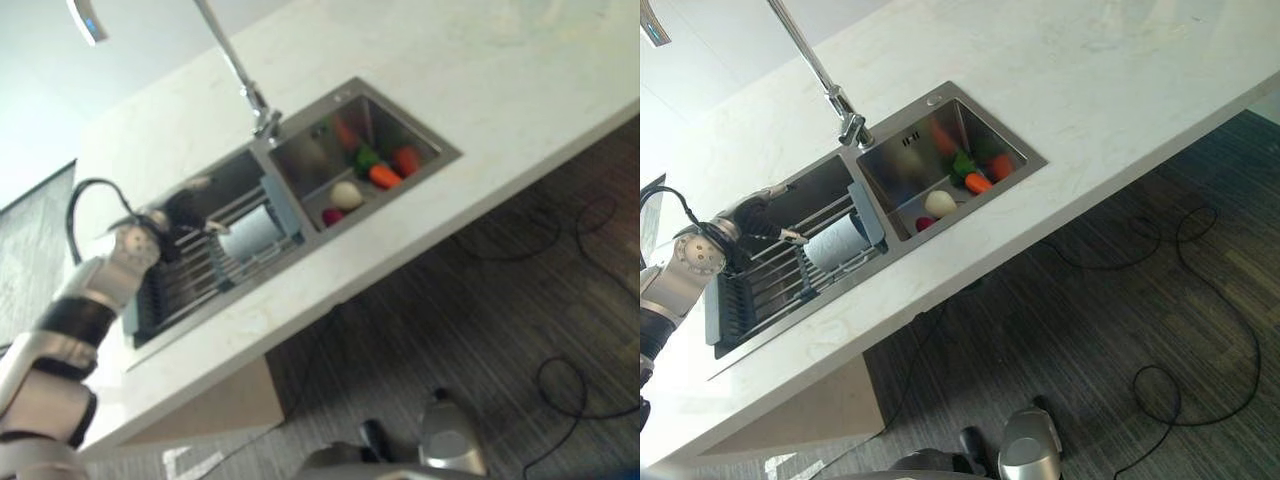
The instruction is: Place the dishes in the dishwasher.
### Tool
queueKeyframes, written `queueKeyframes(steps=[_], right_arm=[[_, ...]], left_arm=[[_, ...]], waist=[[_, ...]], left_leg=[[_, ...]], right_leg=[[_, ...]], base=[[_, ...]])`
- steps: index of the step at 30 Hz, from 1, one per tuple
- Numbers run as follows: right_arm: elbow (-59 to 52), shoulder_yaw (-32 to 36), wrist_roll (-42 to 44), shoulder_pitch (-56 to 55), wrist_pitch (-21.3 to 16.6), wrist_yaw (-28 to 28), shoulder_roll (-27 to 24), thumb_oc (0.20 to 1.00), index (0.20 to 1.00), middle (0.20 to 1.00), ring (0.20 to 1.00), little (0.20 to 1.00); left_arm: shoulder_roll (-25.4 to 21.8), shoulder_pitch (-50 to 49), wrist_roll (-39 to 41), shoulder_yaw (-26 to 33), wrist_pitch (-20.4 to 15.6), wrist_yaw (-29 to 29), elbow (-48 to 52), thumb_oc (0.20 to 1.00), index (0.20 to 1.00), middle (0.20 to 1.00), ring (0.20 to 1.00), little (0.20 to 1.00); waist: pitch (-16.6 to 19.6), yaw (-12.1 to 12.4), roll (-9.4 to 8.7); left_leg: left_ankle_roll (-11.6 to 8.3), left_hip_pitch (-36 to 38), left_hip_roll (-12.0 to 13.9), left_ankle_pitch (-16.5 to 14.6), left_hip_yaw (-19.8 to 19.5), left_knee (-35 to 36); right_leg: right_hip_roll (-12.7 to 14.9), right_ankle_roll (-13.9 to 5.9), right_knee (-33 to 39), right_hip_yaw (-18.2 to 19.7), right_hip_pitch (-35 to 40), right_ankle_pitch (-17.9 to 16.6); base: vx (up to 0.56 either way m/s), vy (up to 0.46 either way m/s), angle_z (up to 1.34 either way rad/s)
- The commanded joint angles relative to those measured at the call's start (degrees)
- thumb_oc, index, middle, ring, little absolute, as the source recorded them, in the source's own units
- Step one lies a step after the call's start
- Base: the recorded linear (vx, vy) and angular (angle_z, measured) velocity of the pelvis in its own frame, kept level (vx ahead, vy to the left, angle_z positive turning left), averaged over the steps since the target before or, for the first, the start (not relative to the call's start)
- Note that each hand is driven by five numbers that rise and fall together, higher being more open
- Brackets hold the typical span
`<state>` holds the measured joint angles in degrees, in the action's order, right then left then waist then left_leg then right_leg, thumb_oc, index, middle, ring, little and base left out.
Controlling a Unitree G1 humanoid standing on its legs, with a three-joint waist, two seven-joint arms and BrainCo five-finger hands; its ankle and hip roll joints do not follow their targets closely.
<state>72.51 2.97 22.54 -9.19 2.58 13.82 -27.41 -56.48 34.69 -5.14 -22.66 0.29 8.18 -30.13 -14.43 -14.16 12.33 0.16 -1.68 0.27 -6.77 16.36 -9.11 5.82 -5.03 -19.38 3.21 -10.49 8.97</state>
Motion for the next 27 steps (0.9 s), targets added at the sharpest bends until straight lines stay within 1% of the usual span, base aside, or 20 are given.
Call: queueKeyframes(steps=[1, 7, 9, 13, 16, 18, 20, 22, 27], right_arm=[[0.1, 0.3, 0.5, -1.2, -0.8, -1.7, -1.2, 1.0, 1.0, 1.0, 1.0, 1.0], [-0.4, 0.2, 0.0, -0.4, -1.3, -3.0, -2.2, 1.0, 1.0, 1.0, 1.0, 1.0], [-0.5, -0.1, 0.9, 0.3, -1.7, -2.8, -2.0, 1.0, 1.0, 1.0, 1.0, 1.0], [-1.1, -1.0, 1.5, 0.6, -1.7, -3.1, -1.1, 1.0, 1.0, 1.0, 1.0, 1.0], [-1.7, -2.4, 2.5, 1.6, -1.2, -3.4, -0.4, 1.0, 1.0, 1.0, 1.0, 1.0], [-2.1, -3.5, 3.5, 2.8, -0.9, -3.3, -0.1, 1.0, 1.0, 1.0, 1.0, 1.0], [-2.4, -4.3, 4.0, 3.5, -1.0, -3.2, 0.2, 1.0, 1.0, 1.0, 1.0, 1.0], [-2.7, -4.8, 4.7, 4.1, -1.3, -3.3, 0.3, 1.0, 1.0, 1.0, 1.0, 1.0], [-4.7, -5.8, 6.8, 5.9, -1.0, -3.9, 0.1, 1.0, 1.0, 1.0, 1.0, 1.0]], left_arm=[[-0.6, 2.3, 1.9, 1.2, 0.5, 0.1, 0.0, 1.0, 1.0, 1.0, 1.0, 1.0], [0.4, 3.5, 2.2, -0.5, 2.2, -0.6, -0.7, 1.0, 1.0, 1.0, 1.0, 1.0], [0.3, 4.1, 2.6, -0.7, 2.8, -1.9, -1.2, 1.0, 1.0, 1.0, 1.0, 1.0], [0.7, 5.2, 2.2, -1.0, 2.5, -3.8, -2.7, 1.0, 1.0, 1.0, 1.0, 1.0], [1.1, 7.3, -0.1, -1.4, 3.9, -7.5, -3.7, 1.0, 1.0, 1.0, 1.0, 1.0], [1.1, 8.7, -0.2, -1.4, 4.9, -10.4, -4.7, 1.0, 1.0, 1.0, 1.0, 1.0], [1.0, 9.2, -0.5, -0.7, 5.0, -12.4, -5.3, 1.0, 1.0, 1.0, 1.0, 1.0], [1.1, 9.8, -1.0, -0.5, 5.2, -13.3, -5.8, 1.0, 1.0, 1.0, 1.0, 1.0], [0.5, 10.8, -1.2, -0.6, 5.0, -12.5, -6.3, 1.0, 1.0, 1.0, 1.0, 1.0]], waist=[[3.3, -0.8, -1.06], [1.7, -0.9, -1.59], [1.1, -0.6, -2.41], [0.5, -0.3, -3.8], [-0.5, 0.1, -4.87], [-1.9, 0.5, -5.28], [-3.1, 0.9, -5.28], [-3.9, 1.1, -5.16], [-5.7, 1.7, -4.78]], left_leg=[[-1.63, -4.8, 1.1, -6.6, -4.5, -8.1], [-1.68, -6.0, 1.0, -6.0, -4.7, -8.1], [-1.64, -6.6, 1.1, -5.8, -4.8, -8.1], [-1.63, -7.4, 1.5, -5.4, -4.9, -8.1], [-1.66, -8.8, 1.8, -4.8, -5.1, -8.1], [-1.68, -10.3, 1.9, -4.3, -5.3, -8.1], [-1.72, -11.3, 1.8, -3.9, -5.6, -8.1], [-1.79, -12.2, 1.7, -3.5, -5.9, -8.1], [-2.06, -14.1, 1.5, -2.4, -6.6, -8.1]], right_leg=[[3.6, -6.09, 2.2, 1.2, -1.4, -2.1], [3.7, -5.96, 2.2, 1.4, -2.7, -2.6], [3.7, -5.98, 2.2, 1.2, -3.3, -2.9], [3.6, -5.91, 2.2, 1.0, -4.0, -3.3], [3.5, -5.74, 2.2, 0.7, -5.0, -3.8], [3.6, -5.55, 2.2, 0.4, -6.3, -4.2], [3.8, -5.49, 2.2, 0.3, -7.1, -4.4], [3.9, -5.41, 2.2, 0.1, -7.8, -4.7], [4.4, -5.26, 2.2, -0.5, -9.4, -5.3]], base=[[-0.03, 0.054, -0.09], [-0.04, 0.055, -0.03], [-0.08, -0.007, -0.01], [-0.05, -0.037, 0.0], [-0.08, -0.055, 0.04], [-0.15, -0.036, 0.01], [-0.12, -0.009, 0.01], [-0.1, 0.015, 0.01], [-0.06, 0.019, 0.02]])
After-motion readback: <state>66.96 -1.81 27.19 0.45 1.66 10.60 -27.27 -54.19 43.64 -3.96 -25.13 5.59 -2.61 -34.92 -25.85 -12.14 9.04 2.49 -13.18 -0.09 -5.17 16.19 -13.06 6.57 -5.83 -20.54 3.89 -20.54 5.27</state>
